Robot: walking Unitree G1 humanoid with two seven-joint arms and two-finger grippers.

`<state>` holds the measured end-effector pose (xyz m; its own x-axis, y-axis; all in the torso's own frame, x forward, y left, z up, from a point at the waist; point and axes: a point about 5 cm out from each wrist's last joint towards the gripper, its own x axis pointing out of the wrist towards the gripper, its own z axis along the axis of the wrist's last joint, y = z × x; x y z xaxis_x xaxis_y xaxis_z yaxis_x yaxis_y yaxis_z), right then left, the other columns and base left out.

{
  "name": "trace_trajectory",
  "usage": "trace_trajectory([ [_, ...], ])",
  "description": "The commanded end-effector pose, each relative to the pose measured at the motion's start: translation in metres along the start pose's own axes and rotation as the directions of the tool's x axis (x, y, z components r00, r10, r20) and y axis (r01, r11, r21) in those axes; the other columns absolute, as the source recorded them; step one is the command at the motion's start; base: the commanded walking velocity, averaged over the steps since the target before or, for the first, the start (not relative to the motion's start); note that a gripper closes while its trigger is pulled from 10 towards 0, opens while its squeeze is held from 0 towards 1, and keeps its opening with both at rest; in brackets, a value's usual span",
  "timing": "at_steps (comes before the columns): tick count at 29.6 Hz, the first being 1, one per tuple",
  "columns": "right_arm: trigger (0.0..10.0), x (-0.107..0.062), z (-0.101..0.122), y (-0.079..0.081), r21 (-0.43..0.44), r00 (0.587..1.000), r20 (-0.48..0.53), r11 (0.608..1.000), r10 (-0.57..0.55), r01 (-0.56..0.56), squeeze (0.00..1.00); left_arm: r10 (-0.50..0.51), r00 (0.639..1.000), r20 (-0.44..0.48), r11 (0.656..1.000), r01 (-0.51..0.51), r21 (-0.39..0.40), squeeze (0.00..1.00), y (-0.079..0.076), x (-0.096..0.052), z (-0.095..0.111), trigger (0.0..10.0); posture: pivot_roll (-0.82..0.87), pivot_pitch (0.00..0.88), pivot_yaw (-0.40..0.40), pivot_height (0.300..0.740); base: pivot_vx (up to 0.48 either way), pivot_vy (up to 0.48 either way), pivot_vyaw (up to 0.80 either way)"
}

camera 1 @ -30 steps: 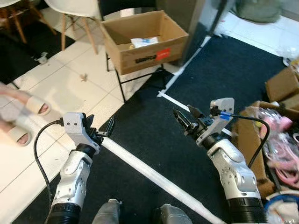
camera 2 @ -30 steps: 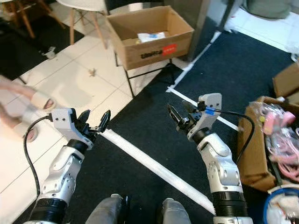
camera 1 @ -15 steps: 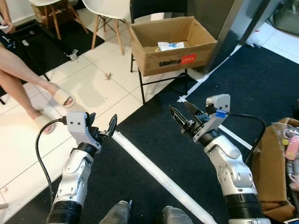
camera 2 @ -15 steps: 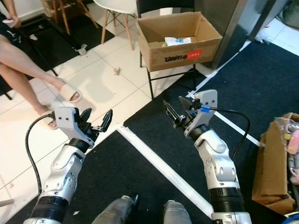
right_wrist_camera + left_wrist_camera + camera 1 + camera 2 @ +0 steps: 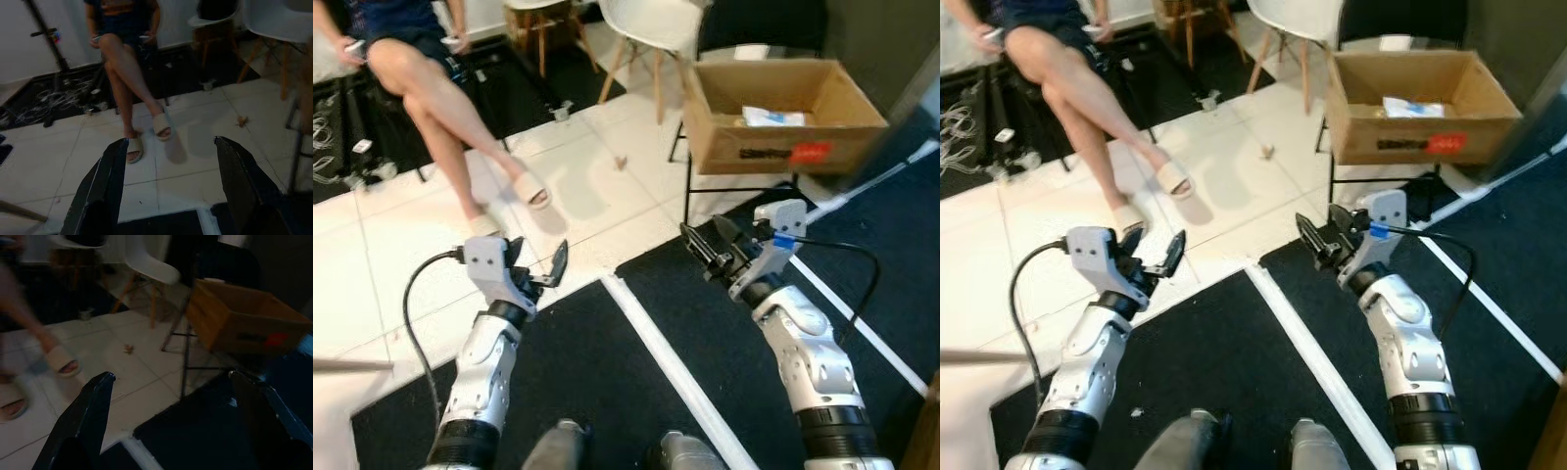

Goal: Picking trash to rubbish bin

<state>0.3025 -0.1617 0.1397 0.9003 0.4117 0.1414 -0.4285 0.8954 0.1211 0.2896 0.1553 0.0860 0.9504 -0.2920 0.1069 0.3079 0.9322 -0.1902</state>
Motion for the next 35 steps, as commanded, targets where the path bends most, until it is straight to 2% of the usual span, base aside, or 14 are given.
trace_trajectory([
  [1, 10.0, -0.0022, -0.0033, -0.0003, -0.005, 1.0, -0.008, 1.0, -0.001, 0.001, 0.0, 0.003, 1.0, -0.017, 1.0, -0.003, -0.002, 0.0, 0.0008, -0.0031, -0.0046, 10.0, -0.02, 0.127, -0.023, 0.74, 0.0, 0.0, 0.66],
  [35, 10.0, -0.0019, -0.006, -0.0005, 0.001, 1.0, -0.009, 1.0, 0.011, -0.011, 0.0, -0.005, 1.0, -0.021, 1.0, 0.005, -0.003, 0.0, 0.0005, -0.0031, -0.007, 10.0, -0.02, 0.12, -0.026, 0.74, 0.0, 0.0, 0.66],
])
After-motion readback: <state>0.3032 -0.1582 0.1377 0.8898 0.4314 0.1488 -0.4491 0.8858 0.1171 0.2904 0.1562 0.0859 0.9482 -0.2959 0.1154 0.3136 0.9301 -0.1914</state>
